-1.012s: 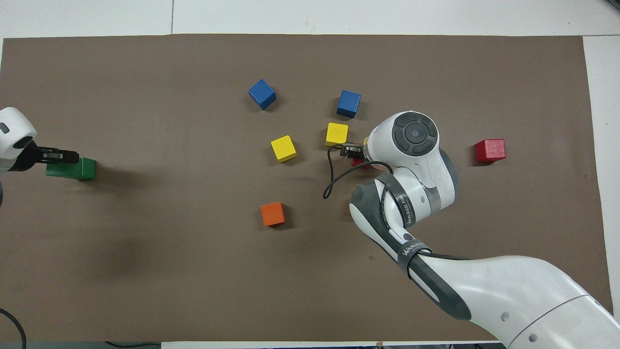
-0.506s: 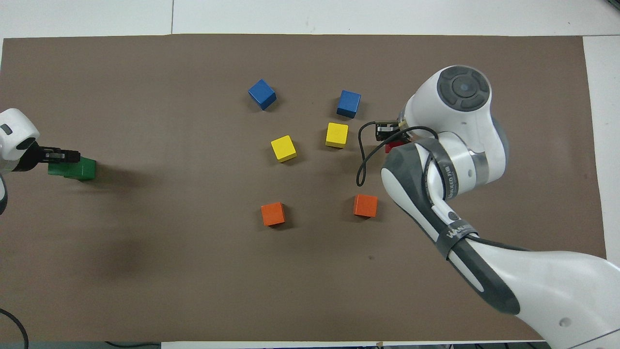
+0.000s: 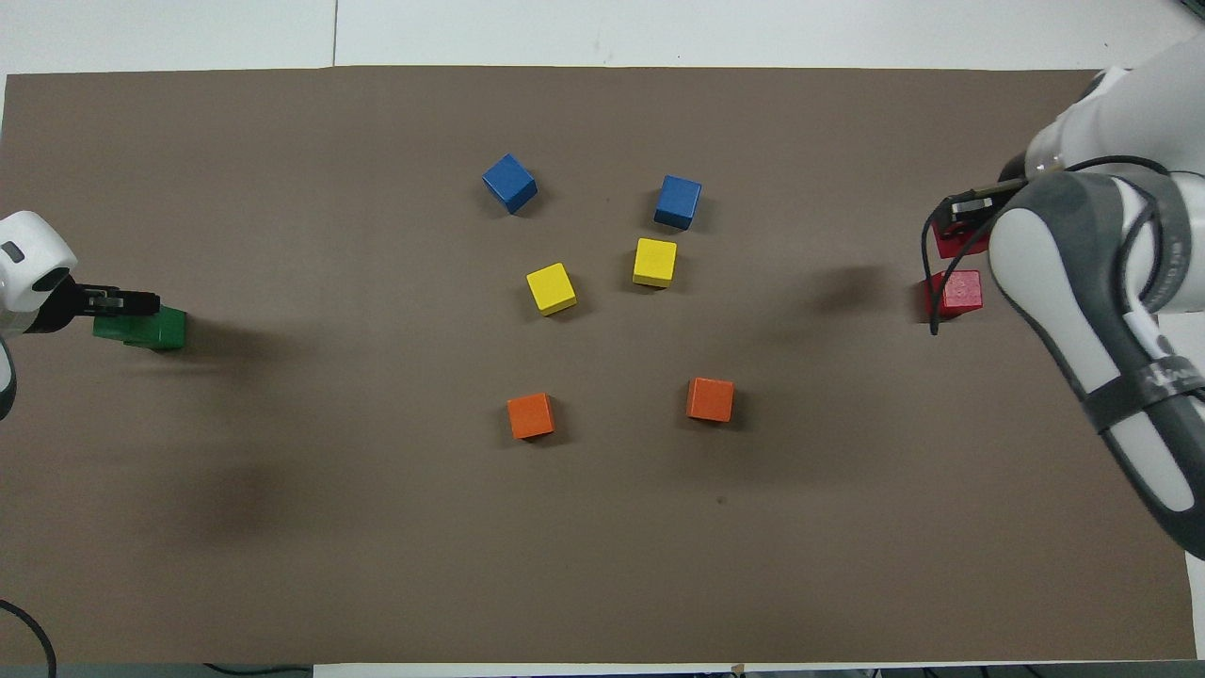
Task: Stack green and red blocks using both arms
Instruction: 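Lift the red cube with the right gripper and carry it to the other red cube, then lower the red cube onto the red cube and open the right gripper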
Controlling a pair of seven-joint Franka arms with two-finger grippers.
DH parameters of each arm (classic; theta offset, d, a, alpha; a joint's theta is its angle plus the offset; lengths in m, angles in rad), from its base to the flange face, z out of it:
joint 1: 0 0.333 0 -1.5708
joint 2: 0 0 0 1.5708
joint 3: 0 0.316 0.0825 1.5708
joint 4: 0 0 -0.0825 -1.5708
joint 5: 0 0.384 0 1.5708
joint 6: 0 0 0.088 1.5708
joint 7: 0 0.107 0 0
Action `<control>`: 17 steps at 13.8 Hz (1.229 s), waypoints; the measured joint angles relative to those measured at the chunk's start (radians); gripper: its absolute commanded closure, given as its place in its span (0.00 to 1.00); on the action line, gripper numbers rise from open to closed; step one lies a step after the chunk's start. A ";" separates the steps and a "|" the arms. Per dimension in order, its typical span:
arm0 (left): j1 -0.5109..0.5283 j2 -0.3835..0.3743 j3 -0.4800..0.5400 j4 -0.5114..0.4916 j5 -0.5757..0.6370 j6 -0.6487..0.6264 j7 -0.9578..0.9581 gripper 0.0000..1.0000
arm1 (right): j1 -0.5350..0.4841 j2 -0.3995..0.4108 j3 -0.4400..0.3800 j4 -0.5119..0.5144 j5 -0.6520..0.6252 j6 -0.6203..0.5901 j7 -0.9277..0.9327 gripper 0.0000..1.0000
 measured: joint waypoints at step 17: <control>-0.064 -0.147 -0.011 0.258 0.000 -0.422 -0.206 0.00 | -0.051 -0.072 0.005 -0.272 0.006 0.186 -0.007 1.00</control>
